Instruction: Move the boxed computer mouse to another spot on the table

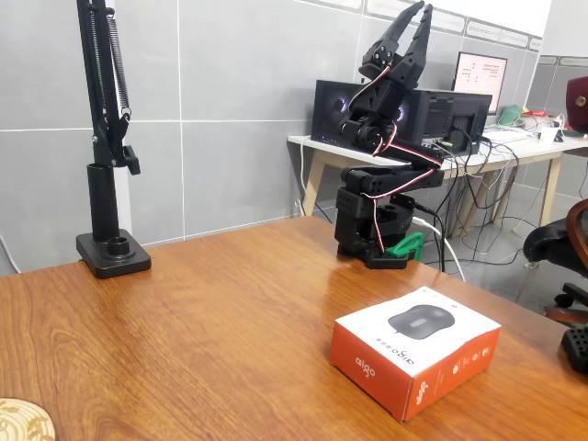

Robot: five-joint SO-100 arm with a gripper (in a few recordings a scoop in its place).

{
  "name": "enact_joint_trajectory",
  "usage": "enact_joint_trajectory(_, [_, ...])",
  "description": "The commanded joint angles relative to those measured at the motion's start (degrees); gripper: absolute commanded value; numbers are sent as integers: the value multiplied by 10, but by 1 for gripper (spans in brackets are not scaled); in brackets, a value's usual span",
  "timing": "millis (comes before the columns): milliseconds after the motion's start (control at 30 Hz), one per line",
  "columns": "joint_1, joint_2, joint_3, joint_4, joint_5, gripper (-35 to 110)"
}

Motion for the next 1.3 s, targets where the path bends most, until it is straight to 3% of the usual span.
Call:
enact_joint_trajectory(0, [10,-6,-1,15,-10,15])
enact_joint_trajectory(67, [12,-7,-5,101,8,3])
enact_joint_trajectory(133, [13,-7,-58,233,28,4])
enact_joint_trajectory(233, [-4,-6,-230,616,55,0])
enact_joint_trajectory(300, [-100,-51,-377,889,133,0])
enact_joint_trajectory(400, [-304,-215,-490,902,318,3])
enact_joint_trajectory(500, [-358,-358,-591,968,340,8])
enact_joint_trajectory(600, [-408,-433,-670,1165,250,8])
enact_joint_trajectory(667, [-439,-461,-686,1268,255,18])
enact_joint_trajectory(767, [-485,-507,-694,1358,412,45])
enact_joint_trajectory(867, [-527,-565,-708,1363,442,89])
enact_joint_trajectory(933, [-556,-603,-722,1361,439,103])
enact_joint_trajectory(1100, [-630,-621,-712,1447,360,104])
enact_joint_trajectory(1267, [-695,-626,-615,1405,245,106])
